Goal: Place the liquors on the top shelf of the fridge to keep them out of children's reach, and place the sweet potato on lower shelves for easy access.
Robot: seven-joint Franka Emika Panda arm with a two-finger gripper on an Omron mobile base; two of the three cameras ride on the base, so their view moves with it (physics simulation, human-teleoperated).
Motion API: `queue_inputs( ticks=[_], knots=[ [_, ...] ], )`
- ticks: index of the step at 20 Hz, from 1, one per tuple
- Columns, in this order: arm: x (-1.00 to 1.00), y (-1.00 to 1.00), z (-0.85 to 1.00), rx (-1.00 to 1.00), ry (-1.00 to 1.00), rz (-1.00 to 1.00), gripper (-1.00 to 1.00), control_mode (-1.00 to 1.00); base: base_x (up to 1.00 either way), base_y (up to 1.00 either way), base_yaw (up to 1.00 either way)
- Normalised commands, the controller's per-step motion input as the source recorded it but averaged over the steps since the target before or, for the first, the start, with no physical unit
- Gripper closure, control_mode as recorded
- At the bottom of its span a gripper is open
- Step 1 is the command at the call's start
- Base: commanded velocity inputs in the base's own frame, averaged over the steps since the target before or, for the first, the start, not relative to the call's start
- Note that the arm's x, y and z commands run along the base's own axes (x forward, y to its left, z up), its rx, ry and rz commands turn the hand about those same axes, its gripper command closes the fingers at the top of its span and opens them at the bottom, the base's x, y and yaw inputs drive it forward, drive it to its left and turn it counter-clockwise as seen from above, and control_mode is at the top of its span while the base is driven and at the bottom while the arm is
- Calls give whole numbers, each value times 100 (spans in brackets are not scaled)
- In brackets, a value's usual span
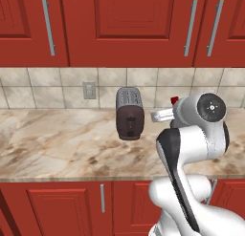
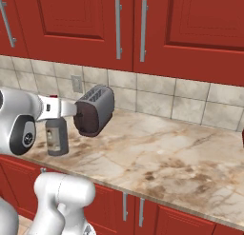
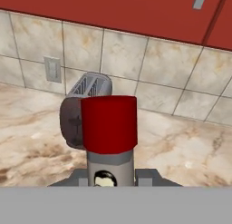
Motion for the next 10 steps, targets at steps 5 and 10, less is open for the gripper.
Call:
queue_inputs(
  ticks=[5, 10],
  knots=[
    [-12, -6, 0, 0, 0, -3, 100, 100, -8, -5, 0],
    [0, 0, 0, 0, 0, 0, 100, 100, -79, -26, 0]
  ],
)
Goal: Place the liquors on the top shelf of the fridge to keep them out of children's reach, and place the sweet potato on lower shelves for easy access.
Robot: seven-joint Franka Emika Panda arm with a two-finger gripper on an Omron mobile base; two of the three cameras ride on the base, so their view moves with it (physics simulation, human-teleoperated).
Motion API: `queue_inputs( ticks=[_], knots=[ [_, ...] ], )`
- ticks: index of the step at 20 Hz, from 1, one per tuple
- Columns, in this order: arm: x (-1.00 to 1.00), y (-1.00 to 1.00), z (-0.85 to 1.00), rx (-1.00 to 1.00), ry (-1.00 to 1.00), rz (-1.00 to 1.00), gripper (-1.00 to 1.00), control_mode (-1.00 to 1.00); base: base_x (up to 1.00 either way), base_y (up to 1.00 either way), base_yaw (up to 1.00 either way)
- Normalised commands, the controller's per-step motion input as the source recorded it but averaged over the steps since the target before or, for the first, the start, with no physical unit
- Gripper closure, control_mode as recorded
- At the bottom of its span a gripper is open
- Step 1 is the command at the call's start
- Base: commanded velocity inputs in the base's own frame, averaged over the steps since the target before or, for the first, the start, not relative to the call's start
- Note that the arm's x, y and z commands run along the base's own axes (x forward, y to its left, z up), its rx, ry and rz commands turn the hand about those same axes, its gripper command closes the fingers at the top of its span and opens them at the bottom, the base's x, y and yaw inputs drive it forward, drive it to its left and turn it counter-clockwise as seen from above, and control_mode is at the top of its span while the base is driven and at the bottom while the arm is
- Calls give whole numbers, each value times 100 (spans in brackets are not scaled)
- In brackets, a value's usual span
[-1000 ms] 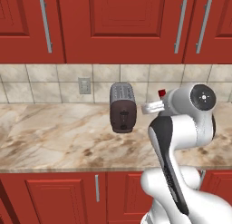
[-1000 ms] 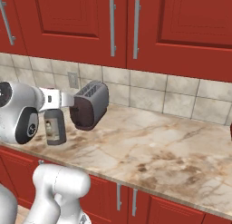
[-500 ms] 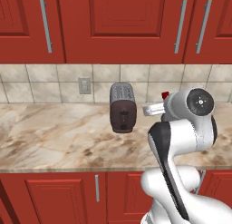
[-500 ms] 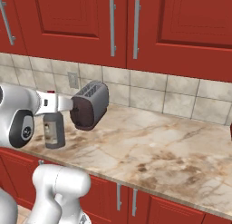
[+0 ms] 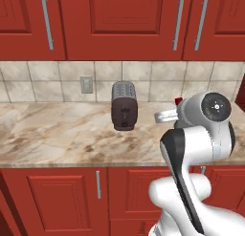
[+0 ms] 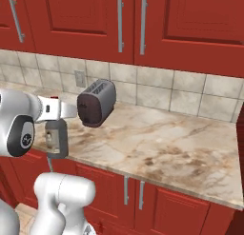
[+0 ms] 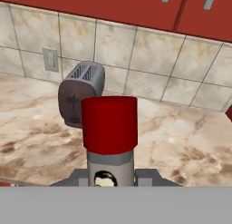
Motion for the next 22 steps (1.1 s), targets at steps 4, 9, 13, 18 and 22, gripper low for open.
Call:
queue_inputs(
  ticks=[4, 9, 13, 18, 22],
  knots=[
    [0, 0, 0, 0, 0, 0, 100, 100, -99, -19, 0],
    [0, 0, 0, 0, 0, 0, 100, 100, -88, -13, 1],
    [0, 0, 0, 0, 0, 0, 100, 100, -84, -22, 6],
    [0, 0, 0, 0, 0, 0, 100, 100, -66, -34, 6],
    [0, 0, 0, 0, 0, 0, 100, 100, -63, -43, 12]
  ],
)
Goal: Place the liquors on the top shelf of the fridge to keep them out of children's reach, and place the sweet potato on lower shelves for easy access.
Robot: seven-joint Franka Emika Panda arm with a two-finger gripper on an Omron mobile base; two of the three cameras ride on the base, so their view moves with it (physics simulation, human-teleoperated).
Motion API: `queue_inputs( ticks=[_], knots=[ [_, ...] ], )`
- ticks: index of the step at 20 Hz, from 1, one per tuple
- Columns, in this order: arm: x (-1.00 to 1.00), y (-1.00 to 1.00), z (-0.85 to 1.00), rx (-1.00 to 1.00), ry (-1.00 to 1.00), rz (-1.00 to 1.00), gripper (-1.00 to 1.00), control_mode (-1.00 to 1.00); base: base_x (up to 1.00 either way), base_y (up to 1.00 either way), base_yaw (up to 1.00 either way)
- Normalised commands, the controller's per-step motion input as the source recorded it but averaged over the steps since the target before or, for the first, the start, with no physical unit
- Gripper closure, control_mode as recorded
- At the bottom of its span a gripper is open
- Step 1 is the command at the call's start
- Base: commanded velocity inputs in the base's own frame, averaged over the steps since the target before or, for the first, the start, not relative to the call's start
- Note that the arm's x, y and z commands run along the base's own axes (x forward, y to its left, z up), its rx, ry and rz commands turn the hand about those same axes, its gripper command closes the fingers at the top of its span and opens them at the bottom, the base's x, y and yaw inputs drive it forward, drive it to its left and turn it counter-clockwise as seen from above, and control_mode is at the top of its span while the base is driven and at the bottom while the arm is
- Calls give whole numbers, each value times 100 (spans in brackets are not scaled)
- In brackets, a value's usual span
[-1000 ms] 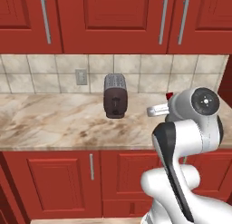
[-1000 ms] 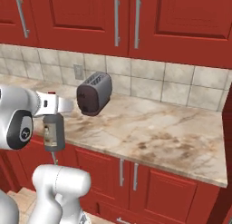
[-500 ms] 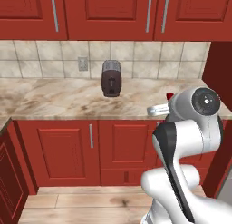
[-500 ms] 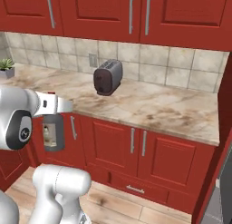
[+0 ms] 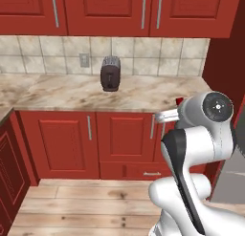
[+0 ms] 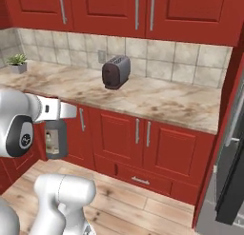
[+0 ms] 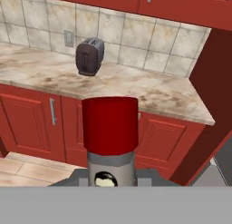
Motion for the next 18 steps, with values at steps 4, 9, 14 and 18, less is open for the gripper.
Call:
queue_inputs(
  ticks=[4, 9, 14, 18],
  knots=[
    [0, 0, 0, 0, 0, 0, 100, 100, -55, -45, 18],
    [0, 0, 0, 0, 0, 0, 100, 100, -58, -42, 22],
    [0, 0, 0, 0, 0, 0, 100, 100, -71, -41, 27],
    [0, 0, 0, 0, 0, 0, 100, 100, -65, -46, 24]
  ],
)
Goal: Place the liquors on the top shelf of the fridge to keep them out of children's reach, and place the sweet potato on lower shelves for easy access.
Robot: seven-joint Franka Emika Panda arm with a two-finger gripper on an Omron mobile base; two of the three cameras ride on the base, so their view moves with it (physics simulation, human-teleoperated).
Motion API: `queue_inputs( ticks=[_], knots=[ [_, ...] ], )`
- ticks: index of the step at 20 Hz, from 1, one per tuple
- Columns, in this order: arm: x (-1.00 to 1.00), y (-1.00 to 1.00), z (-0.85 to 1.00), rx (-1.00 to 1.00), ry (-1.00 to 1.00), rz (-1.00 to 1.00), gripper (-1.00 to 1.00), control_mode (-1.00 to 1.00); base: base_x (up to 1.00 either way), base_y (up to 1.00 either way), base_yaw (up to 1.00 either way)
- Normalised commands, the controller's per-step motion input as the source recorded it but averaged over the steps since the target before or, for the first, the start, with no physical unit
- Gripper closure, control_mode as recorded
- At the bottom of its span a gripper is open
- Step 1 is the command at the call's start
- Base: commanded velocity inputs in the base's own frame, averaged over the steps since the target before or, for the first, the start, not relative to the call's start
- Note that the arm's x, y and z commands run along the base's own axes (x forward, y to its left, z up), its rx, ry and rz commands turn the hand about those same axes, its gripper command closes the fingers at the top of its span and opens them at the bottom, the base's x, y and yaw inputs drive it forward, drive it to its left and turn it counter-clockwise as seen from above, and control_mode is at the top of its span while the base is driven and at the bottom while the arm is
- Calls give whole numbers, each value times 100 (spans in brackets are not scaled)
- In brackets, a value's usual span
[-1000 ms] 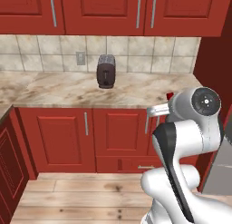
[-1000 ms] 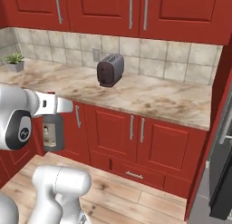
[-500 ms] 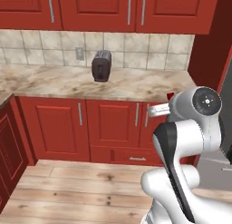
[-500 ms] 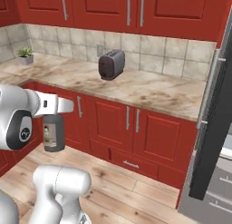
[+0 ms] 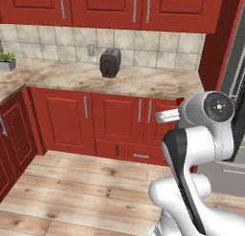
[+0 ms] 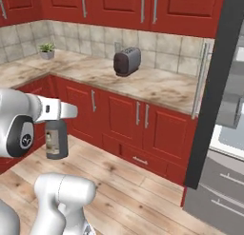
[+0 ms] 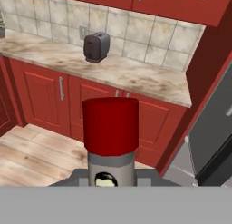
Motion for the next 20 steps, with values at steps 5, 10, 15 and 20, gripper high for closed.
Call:
queue_inputs(
  ticks=[5, 10, 15, 20],
  knots=[
    [0, 0, 0, 0, 0, 0, 100, 100, -31, -76, 9],
    [0, 0, 0, 0, 0, 0, 100, 100, -25, -94, 6],
    [0, 0, 0, 0, 0, 0, 100, 100, -29, -93, 1],
    [0, 0, 0, 0, 0, 0, 100, 100, -18, -86, -5]
  ],
)
